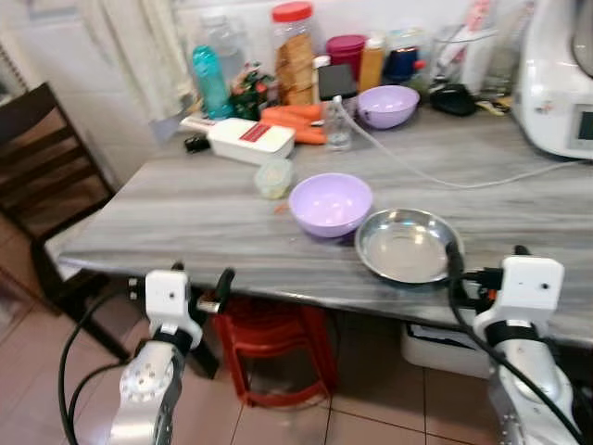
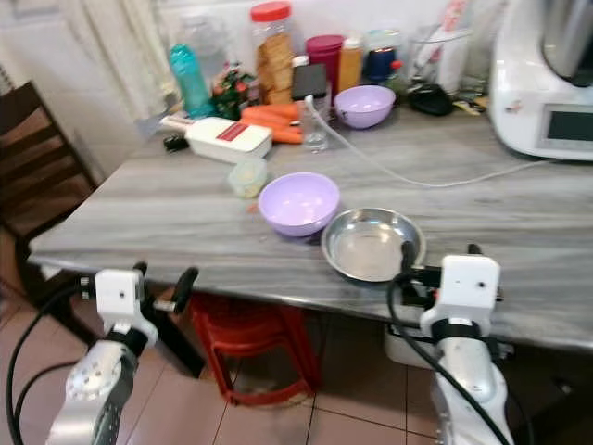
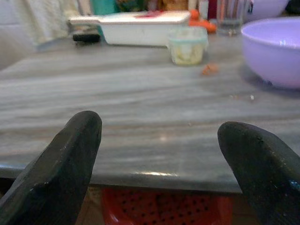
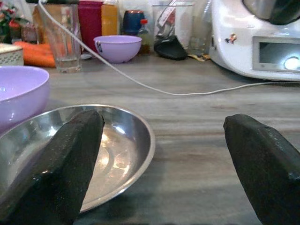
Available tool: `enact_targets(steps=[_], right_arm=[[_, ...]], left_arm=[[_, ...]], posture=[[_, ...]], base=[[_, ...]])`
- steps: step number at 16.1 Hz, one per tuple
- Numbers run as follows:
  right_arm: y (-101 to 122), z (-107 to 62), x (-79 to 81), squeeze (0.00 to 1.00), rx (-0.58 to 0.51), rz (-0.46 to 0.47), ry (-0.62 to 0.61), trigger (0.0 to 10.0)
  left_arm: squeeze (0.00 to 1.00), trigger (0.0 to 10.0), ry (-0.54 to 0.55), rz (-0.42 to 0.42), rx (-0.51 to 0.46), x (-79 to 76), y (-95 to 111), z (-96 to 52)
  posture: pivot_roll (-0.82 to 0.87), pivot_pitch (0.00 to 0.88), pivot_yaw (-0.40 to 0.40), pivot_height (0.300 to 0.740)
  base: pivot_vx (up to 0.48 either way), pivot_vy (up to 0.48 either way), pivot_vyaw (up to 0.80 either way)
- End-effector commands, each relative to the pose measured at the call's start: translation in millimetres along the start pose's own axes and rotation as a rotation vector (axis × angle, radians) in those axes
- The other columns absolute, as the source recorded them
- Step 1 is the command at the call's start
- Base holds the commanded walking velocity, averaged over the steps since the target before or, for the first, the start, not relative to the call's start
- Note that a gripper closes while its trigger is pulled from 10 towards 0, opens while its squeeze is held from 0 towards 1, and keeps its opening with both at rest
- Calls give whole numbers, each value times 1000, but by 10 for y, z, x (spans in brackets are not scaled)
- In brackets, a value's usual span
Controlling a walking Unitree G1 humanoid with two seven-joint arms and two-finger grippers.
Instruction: Setting the table
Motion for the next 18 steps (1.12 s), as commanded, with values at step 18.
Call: enact_targets(steps=[18], right_arm=[[101, 118, 100, 0, -46, 42, 21, 10000]], left_arm=[[0, 10000, 17, 40, -40, -46, 147, 183]], posture=[[-155, 0, 133, 740]], base=[[0, 0, -267]])
Point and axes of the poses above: a point about 5 cm out from each wrist's last joint towards the gripper, its own z axis pointing out of the wrist towards the gripper, its own y axis along the axis of the wrist's last joint, x = y × z, the point moved 1 cm from there along z, pointing out of the wrist towards the gripper, and after that the axes turned 7 degrees about -z, right-handed, at the moved point
